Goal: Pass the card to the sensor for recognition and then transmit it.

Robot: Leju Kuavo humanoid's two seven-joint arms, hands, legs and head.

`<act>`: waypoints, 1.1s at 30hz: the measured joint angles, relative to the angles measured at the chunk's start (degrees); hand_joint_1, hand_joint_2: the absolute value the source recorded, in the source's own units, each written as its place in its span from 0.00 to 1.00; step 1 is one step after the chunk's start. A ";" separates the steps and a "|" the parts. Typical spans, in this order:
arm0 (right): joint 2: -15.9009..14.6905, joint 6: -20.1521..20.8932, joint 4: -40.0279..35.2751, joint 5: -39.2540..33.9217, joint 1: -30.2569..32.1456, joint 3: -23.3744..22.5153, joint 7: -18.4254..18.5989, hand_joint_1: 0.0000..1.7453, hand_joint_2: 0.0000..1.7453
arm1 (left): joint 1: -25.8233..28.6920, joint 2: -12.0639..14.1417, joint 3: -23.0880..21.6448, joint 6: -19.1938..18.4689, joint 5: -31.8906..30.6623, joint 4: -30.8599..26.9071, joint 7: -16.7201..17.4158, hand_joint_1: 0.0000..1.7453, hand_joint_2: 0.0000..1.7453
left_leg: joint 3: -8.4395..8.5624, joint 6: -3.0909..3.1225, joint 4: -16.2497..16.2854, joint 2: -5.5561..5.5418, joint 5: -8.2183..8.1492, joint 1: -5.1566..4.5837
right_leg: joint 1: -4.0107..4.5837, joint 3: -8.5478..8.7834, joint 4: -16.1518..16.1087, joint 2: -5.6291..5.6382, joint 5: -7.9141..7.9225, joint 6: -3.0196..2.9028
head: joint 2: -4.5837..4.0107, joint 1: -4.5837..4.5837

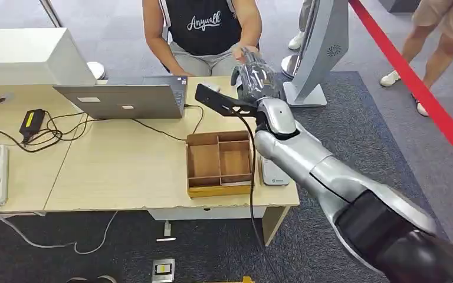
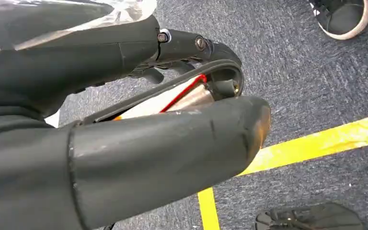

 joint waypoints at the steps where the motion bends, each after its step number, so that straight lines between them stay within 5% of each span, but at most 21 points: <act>1: 2.30 0.48 4.27 1.73 -3.45 1.53 2.54 1.00 1.00 | 0.01 0.13 -0.02 0.02 0.00 0.02 0.00 0.00 0.00 | -0.04 0.00 0.00 0.00 0.00 0.00 | 0.00 -0.02 -0.01 0.00 0.00 0.00 | 0.00 -0.02; 2: 4.60 1.12 7.94 3.20 -6.25 2.98 3.98 1.00 1.00 | 0.02 0.18 -0.02 0.09 0.22 0.02 0.02 0.00 0.00 | -0.04 0.00 0.00 -0.01 0.00 0.00 | 0.00 -0.04 -0.01 0.00 0.00 0.00 | 0.00 -0.02; 11: 9.33 2.78 13.71 4.31 -10.38 5.64 4.31 1.00 1.00 | 0.08 0.26 -0.02 0.15 0.33 0.02 -0.17 0.00 0.00 | -0.03 0.00 0.00 0.00 0.00 0.01 | 0.01 -0.06 -0.01 0.00 -0.01 -0.01 | -0.02 -0.02; 33: 10.32 5.18 17.91 5.80 -12.48 8.98 7.72 1.00 1.00 | 0.13 0.61 -0.02 -0.15 0.13 0.02 -0.35 0.00 0.00 | -0.03 0.00 0.01 0.00 0.00 0.01 | 0.01 -0.05 -0.03 0.00 0.01 -0.01 | 0.00 0.00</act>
